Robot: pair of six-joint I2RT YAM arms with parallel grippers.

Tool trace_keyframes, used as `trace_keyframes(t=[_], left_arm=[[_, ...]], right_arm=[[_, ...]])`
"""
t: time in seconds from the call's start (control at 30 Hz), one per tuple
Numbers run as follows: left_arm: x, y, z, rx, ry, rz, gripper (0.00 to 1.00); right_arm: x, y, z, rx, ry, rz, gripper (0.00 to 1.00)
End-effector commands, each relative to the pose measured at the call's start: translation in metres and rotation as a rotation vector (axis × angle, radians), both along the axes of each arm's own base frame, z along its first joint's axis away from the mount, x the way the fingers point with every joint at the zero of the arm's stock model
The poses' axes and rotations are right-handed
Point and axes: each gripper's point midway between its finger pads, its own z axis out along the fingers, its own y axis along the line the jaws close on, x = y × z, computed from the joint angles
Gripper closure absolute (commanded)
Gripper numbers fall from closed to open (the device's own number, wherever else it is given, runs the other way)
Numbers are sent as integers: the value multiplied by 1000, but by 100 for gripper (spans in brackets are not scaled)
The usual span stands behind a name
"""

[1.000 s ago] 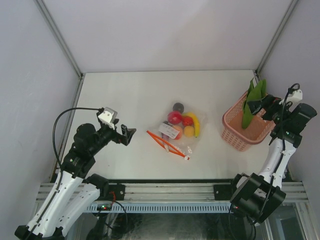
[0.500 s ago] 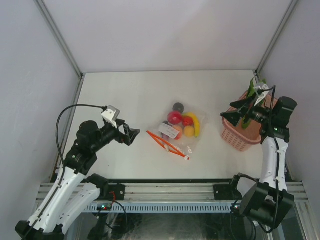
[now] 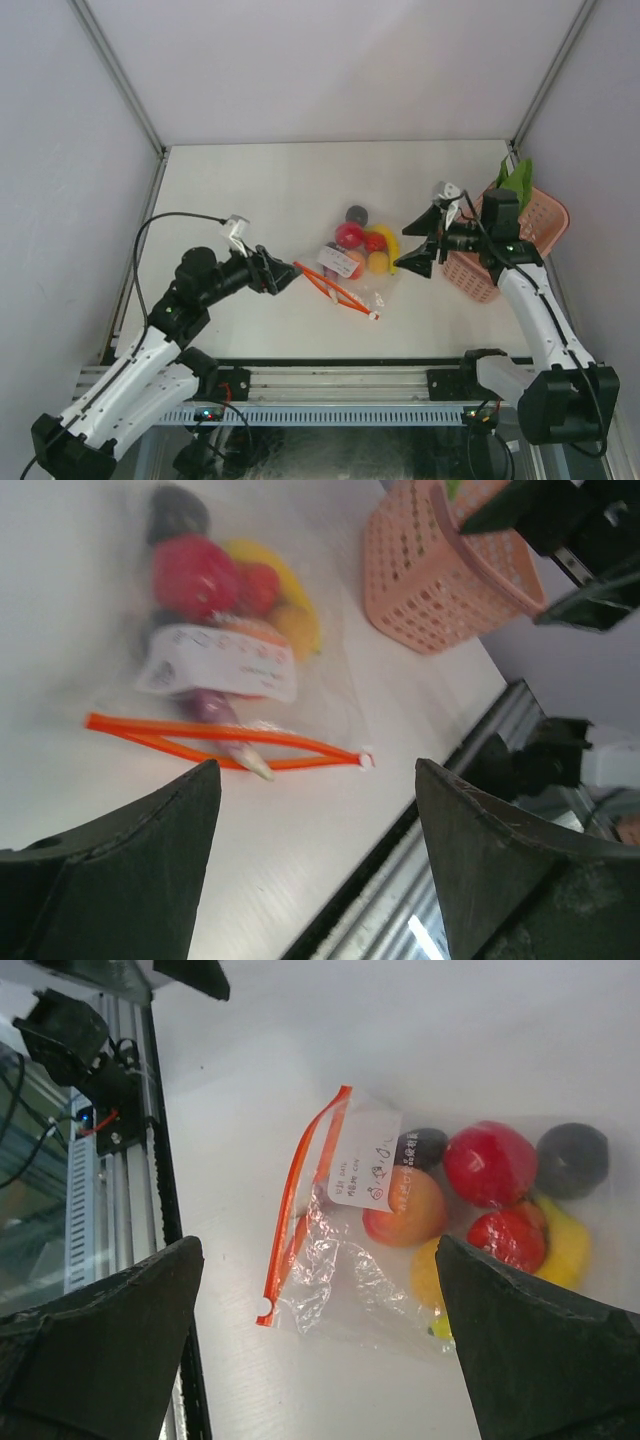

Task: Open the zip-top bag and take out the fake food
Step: Pick up the fake vegetable from the zipper food storage bag.

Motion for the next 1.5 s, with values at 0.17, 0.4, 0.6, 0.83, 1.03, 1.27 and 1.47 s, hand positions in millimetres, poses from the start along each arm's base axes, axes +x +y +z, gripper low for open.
trace_keyframes(t=[0.17, 0.4, 0.6, 0.83, 1.03, 1.27, 1.47], left_arm=[[-18, -37, -19, -164, 93, 73, 28], [-19, -60, -50, -215, 158, 92, 43], [-5, -69, -77, -146, 185, 144, 51], [10, -70, -105, -57, 209, 225, 57], [13, -77, -125, 11, 231, 231, 62], [30, -86, -127, 49, 181, 251, 60], [43, -101, -126, 66, 167, 250, 57]], right_arm=[[22, 24, -32, -184, -29, -39, 3], [32, 40, -60, -268, 39, -86, 7], [46, 56, -89, -348, 102, -169, 14], [63, 64, -108, -384, 154, -287, 36], [73, 67, -119, -417, 187, -351, 56], [75, 70, -130, -448, 199, -370, 59], [76, 69, -140, -474, 214, -378, 61]])
